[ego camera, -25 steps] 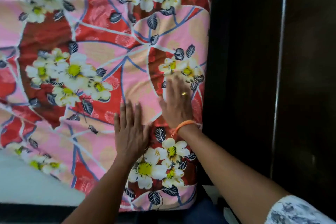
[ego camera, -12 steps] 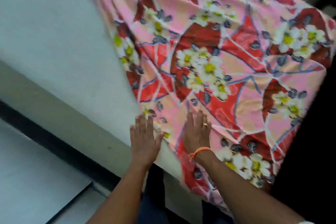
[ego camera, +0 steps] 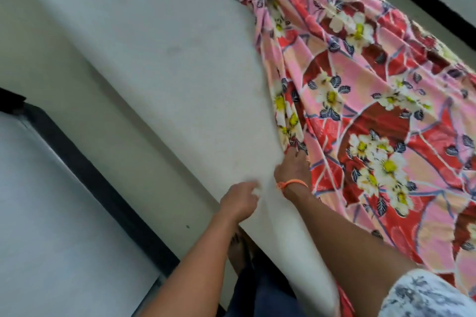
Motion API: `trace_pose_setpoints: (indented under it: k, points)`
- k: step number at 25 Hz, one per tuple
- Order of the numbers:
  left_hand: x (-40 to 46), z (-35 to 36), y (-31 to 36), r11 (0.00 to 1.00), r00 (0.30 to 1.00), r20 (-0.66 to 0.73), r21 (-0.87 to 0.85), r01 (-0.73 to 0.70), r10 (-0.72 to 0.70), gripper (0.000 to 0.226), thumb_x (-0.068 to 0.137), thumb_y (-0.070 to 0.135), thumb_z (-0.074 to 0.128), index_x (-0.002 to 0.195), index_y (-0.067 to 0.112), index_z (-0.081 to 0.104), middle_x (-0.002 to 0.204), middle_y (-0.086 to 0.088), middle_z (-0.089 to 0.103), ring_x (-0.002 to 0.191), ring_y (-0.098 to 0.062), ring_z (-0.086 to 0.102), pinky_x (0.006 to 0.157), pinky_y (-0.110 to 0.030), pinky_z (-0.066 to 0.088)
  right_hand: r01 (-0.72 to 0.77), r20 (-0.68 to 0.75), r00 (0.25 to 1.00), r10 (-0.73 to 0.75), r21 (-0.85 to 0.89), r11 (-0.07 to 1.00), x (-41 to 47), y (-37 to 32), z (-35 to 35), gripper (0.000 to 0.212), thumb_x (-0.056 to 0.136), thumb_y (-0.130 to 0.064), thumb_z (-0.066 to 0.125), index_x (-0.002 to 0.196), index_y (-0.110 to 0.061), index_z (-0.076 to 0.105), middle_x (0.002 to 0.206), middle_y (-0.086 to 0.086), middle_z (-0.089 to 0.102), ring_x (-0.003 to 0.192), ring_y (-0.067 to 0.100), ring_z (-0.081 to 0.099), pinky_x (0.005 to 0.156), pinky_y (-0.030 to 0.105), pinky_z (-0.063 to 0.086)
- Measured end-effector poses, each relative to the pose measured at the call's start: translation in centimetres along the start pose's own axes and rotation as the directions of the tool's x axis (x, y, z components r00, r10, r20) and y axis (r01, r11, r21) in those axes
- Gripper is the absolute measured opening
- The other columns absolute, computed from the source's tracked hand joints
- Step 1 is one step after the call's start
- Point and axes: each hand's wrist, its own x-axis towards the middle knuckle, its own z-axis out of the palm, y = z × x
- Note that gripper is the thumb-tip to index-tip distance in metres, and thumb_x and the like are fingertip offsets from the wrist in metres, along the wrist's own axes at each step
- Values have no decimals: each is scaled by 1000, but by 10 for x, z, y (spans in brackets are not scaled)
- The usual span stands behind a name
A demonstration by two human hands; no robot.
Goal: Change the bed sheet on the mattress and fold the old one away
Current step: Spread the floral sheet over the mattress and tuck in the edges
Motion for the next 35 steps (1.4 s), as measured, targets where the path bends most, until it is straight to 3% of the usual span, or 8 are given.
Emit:
trace_pose_setpoints:
  k: [3, 9, 14, 18, 23, 27, 30, 35]
  points:
    - [22, -51, 4, 944, 985, -91, -311, 110, -145, 36, 99, 27, 55, 132, 15, 60, 131, -3, 62, 120, -20, 57, 101, -28, 42, -49, -66, 997, 49, 0, 999, 45, -20, -8, 38, 88, -20, 55, 121, -4, 44, 122, 20, 46, 107, 41, 53, 83, 47, 47]
    - [95, -144, -10, 842, 963, 28, -480, 247, -267, 12, 95, 30, 56, 101, 22, 62, 105, -5, 68, 86, -17, 60, 79, -34, 50, -70, -170, 984, 57, -71, 995, 148, -96, -36, 36, 89, -20, 55, 121, -6, 47, 116, 17, 53, 100, 38, 60, 75, 46, 49]
    - [150, -208, 0, 935, 967, -22, -263, 238, -253, 10, 94, 26, 54, 98, 20, 61, 96, -1, 69, 87, -19, 66, 84, -37, 56, -216, -144, 956, 257, 250, 944, 254, -126, -80, 30, 96, -17, 46, 122, -8, 57, 120, 17, 61, 109, 37, 59, 79, 39, 44]
    - [209, -260, 52, 826, 946, -22, -496, 269, -322, 11, 95, 15, 52, 96, 14, 63, 90, -4, 70, 72, -18, 65, 68, -30, 56, -605, 41, 670, 741, 608, 514, 301, -76, -100, 47, 97, -35, 45, 116, 5, 63, 120, 27, 62, 109, 41, 58, 80, 39, 43]
    - [329, -289, 148, 639, 968, 65, -740, 209, -242, 13, 97, 15, 56, 86, 10, 59, 80, -11, 65, 57, -17, 59, 48, -25, 46, -718, 130, 568, 813, 561, 412, 319, -62, -97, 55, 96, -39, 48, 119, 9, 60, 125, 30, 59, 116, 43, 55, 91, 43, 46]
    - [393, -320, 202, 342, 906, 53, -916, 212, -419, 16, 90, 19, 69, 86, 10, 57, 89, -8, 65, 72, -22, 62, 63, -31, 53, -757, 36, 461, 887, 538, 371, 315, -93, -97, 48, 94, -34, 50, 127, 1, 50, 133, 25, 51, 121, 43, 50, 98, 49, 39]
    - [416, -350, 215, 154, 832, 118, -959, 236, -542, 16, 88, 14, 68, 91, 8, 54, 108, -8, 65, 95, -24, 67, 77, -32, 56, -686, -236, 550, 801, 419, 595, 312, -151, -95, 55, 83, -36, 63, 126, -12, 40, 134, 18, 38, 121, 39, 43, 100, 51, 30]
    - [437, -396, 191, 195, 861, 39, -968, 159, -508, 28, 88, 21, 73, 71, 9, 54, 70, -7, 64, 46, -12, 58, 41, -19, 42, -360, -388, 820, 421, 223, 906, 326, -238, -83, 64, 71, -30, 75, 125, -19, 43, 123, 12, 41, 114, 33, 42, 89, 46, 34]
